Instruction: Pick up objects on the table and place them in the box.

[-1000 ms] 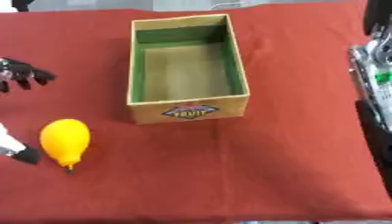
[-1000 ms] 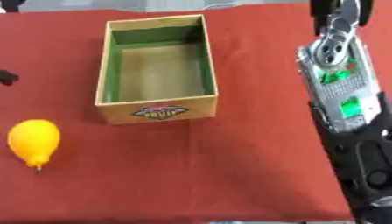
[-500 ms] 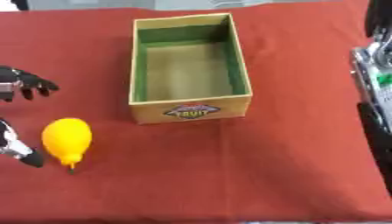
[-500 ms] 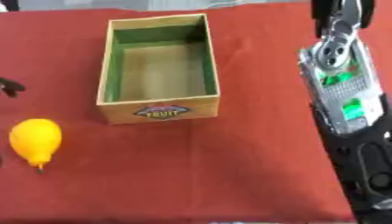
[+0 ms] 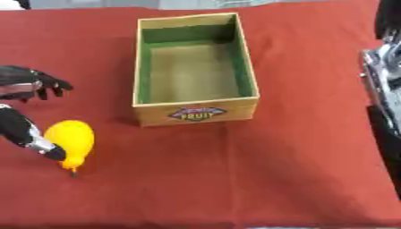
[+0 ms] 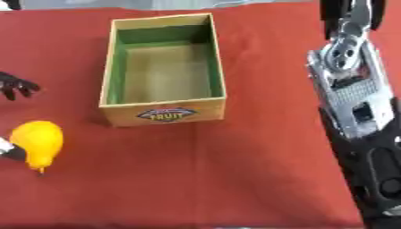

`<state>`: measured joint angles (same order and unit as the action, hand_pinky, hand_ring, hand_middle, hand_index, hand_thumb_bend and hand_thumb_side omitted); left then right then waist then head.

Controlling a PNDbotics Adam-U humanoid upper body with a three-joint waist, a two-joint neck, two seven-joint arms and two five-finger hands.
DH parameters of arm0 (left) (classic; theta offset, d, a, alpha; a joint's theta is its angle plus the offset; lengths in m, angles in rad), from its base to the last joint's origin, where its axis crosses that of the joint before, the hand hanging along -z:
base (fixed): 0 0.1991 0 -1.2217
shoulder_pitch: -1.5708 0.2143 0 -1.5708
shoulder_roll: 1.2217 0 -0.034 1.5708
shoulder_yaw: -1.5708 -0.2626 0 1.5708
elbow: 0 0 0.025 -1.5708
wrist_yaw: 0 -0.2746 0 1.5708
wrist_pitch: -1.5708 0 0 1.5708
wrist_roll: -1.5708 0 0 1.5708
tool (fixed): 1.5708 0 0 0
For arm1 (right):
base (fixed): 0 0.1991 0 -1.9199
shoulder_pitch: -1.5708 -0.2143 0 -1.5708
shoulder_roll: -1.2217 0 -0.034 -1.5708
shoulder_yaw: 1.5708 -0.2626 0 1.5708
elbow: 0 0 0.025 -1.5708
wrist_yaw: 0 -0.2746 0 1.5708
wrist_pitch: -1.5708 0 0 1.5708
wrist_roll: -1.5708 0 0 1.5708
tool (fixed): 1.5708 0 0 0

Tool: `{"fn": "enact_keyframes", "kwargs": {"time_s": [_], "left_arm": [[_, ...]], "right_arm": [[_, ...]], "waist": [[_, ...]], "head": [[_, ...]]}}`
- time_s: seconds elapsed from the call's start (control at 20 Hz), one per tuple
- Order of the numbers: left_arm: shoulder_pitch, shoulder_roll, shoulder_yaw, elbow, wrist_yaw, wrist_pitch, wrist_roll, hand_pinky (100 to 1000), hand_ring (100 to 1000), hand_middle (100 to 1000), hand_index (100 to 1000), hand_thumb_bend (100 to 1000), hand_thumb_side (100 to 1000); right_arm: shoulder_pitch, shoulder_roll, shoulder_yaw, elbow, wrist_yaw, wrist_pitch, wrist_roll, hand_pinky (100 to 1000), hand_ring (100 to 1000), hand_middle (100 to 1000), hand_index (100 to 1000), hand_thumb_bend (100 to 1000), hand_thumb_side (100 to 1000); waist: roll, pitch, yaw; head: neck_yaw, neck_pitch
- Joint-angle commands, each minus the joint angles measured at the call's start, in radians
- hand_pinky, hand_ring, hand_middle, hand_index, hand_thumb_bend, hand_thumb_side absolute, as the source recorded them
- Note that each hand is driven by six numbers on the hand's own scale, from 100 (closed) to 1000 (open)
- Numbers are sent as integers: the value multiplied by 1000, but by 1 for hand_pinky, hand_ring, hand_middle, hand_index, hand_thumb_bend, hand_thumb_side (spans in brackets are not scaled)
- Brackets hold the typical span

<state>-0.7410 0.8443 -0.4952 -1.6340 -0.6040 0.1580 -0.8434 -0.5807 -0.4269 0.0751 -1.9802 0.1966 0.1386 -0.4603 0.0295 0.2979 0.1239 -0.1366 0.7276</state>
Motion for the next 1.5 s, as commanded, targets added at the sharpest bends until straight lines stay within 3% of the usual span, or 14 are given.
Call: {"fn": "enact_keyframes", "kwargs": {"time_s": [0.05, 0.5, 0.8, 1.1, 1.5], "left_arm": [[-20, 12, -2, 6, 2, -7, -2, 689, 797, 812, 972, 907, 556], [-21, 0, -26, 13, -22, -12, 6, 673, 774, 735, 877, 905, 551], [-23, -6, -33, 29, -75, -37, -2, 657, 759, 701, 820, 848, 551], [-25, -16, -43, 57, -84, -52, -17, 647, 747, 700, 816, 817, 545], [-27, -31, -50, 91, -66, -49, -13, 592, 674, 627, 775, 727, 509]], "right_arm": [[-14, -15, -4, -20, -5, 1, 2, 835, 787, 685, 874, 100, 1000], [-13, -14, -5, -20, -8, 1, 1, 835, 787, 684, 873, 100, 1000], [-13, -14, -5, -20, -11, -1, 2, 836, 787, 683, 874, 100, 1000], [-14, -13, -6, -20, -13, -1, 2, 836, 787, 682, 874, 100, 1000], [-14, -13, -7, -20, -14, -1, -1, 836, 787, 682, 874, 100, 1000]], "waist": [[1, -14, 2], [2, -11, 1], [2, -10, 2], [0, -7, 0], [-2, -4, -1]], "head": [[2, -8], [2, -10], [3, -14], [4, -15], [4, -17]]}}
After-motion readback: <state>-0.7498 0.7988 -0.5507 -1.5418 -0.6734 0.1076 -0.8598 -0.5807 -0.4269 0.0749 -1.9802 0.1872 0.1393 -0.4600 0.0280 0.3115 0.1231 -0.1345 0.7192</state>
